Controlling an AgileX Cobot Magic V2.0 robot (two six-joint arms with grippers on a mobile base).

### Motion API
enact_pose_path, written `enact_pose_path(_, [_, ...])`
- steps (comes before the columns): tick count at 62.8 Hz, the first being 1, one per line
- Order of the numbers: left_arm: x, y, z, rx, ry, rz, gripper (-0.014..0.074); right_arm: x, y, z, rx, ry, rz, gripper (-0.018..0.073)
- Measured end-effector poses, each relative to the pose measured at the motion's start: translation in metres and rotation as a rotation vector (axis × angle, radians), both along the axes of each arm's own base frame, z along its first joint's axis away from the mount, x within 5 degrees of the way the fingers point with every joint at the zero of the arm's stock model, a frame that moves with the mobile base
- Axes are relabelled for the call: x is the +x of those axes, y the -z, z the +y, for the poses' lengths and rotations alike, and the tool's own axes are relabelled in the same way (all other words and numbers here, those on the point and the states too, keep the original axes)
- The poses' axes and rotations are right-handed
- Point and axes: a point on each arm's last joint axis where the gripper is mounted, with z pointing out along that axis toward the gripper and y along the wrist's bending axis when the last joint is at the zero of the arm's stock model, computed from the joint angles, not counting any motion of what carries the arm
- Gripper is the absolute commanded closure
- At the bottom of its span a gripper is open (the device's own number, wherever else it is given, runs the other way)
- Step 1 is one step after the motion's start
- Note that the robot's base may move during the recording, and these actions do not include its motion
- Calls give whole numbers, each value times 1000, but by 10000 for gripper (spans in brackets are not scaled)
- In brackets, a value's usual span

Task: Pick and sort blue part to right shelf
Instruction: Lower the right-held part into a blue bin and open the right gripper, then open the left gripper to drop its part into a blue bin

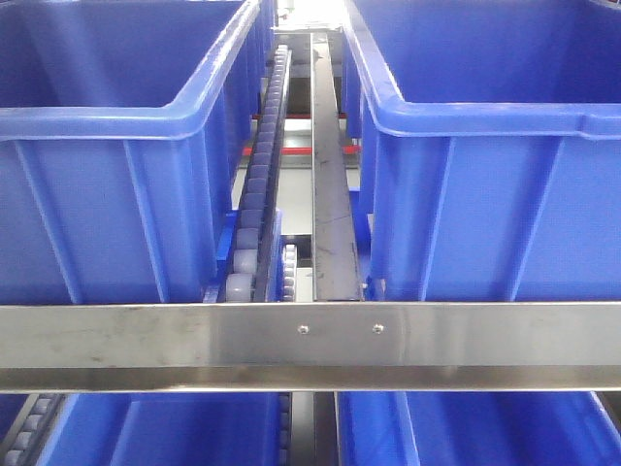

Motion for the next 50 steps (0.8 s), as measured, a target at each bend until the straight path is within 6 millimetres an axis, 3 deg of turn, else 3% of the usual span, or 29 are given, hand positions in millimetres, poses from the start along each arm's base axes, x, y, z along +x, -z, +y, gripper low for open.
enact_pose_path(12, [34,16,-9,-26,-10,87,242,31,11,3,-1,1,33,83])
enact_pose_path(20, [42,21,-11,-37,-14,110,92,44,16,7,-5,-11,69,-66])
enact_pose_path(25, [42,20,-11,-39,-14,110,6,50,15,11,-6,-23,75,-64])
enact_pose_path(29, [42,20,-11,-41,-15,107,-10,55,14,13,-6,-30,76,-65])
enact_pose_path(40, [42,19,-11,-40,-17,120,6,59,12,14,-9,-30,104,-65])
enact_pose_path(46, [42,19,-11,-30,-15,125,122,58,12,14,-10,-30,111,-56])
enact_pose_path(50, [40,17,-10,-10,-11,120,230,57,10,13,-9,-30,106,1])
